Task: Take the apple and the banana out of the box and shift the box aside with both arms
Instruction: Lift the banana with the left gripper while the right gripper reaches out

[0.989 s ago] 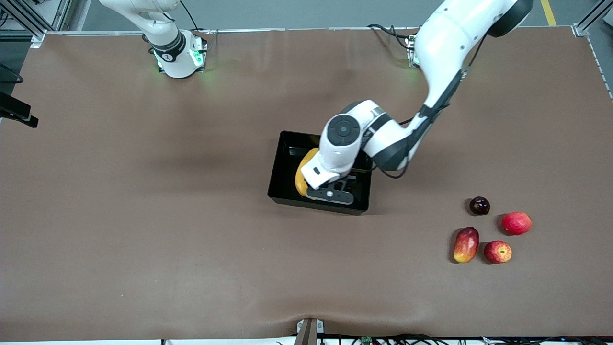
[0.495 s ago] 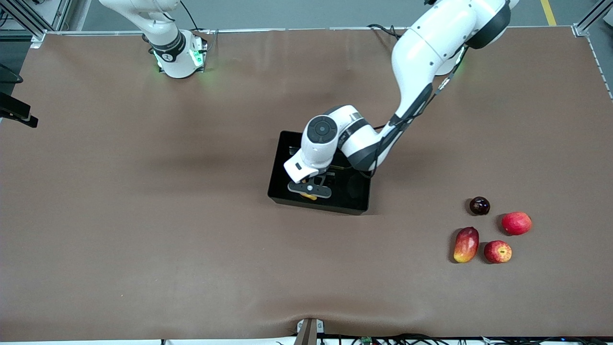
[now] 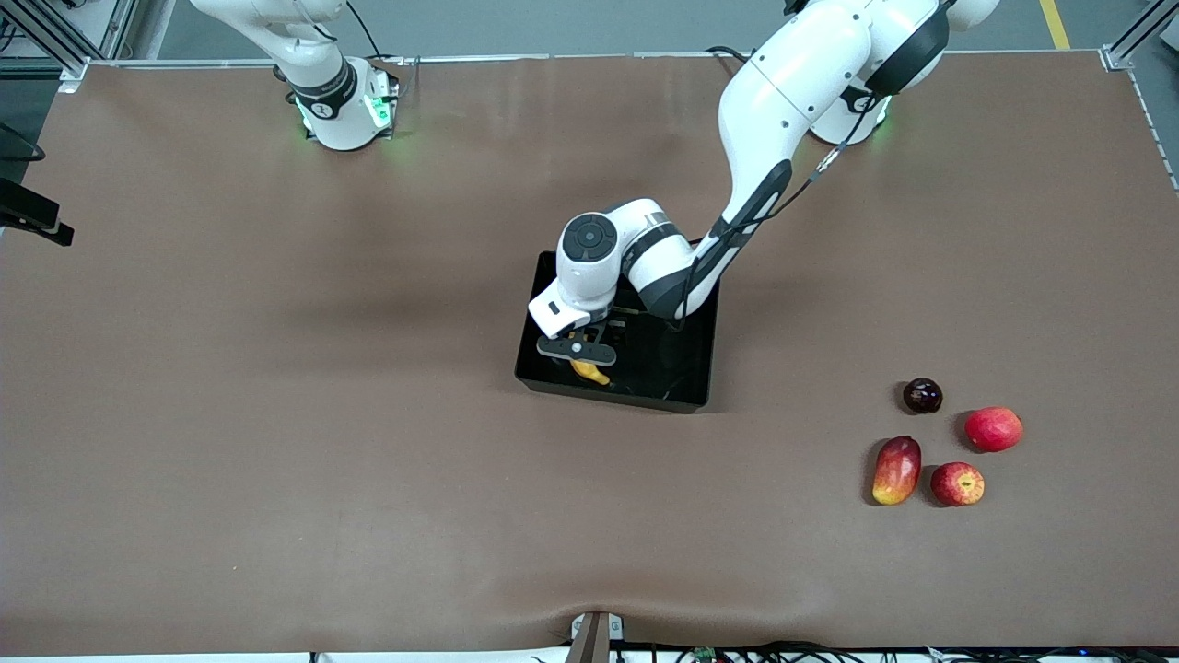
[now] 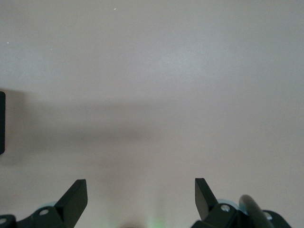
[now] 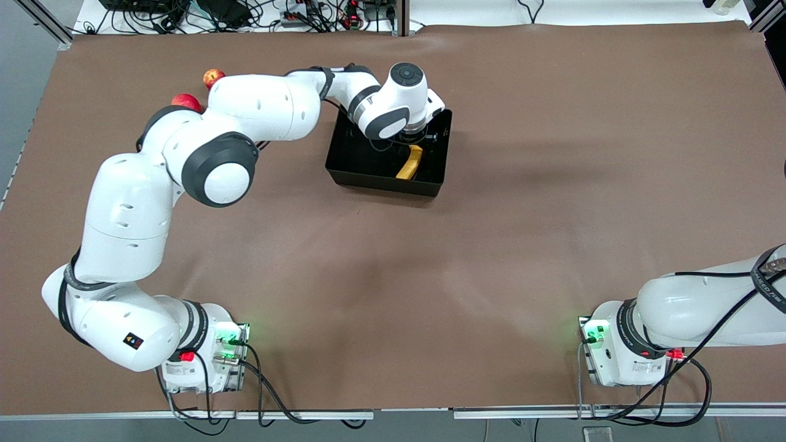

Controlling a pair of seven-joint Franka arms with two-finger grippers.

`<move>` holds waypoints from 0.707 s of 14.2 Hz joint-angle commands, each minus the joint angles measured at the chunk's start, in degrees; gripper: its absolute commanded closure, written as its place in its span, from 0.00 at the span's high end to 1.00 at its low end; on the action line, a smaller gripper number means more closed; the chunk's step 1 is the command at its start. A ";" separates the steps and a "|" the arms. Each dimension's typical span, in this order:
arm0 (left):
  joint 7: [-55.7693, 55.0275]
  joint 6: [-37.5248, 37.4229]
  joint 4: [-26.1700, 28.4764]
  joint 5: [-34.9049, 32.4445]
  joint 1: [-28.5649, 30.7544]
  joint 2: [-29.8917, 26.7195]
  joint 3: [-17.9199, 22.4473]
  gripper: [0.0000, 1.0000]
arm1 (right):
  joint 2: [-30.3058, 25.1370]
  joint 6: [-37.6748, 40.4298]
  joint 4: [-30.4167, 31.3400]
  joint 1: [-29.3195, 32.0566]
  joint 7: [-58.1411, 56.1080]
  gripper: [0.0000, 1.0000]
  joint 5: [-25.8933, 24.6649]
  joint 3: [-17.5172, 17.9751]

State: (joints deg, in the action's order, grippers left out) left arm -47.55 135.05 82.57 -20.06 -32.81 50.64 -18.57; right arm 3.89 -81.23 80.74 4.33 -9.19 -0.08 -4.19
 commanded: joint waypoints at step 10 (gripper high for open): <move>-0.35 -1.19 -0.92 -4.20 -0.15 -4.14 1.17 0.00 | 0.50 0.11 -0.58 1.12 -0.47 1.00 0.61 0.76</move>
State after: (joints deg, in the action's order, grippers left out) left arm -47.50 134.98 80.91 -22.83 -32.82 49.17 -18.00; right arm 4.13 -81.23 80.74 4.34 -9.19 -0.08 -4.23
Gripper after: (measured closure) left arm 0.630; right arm 0.000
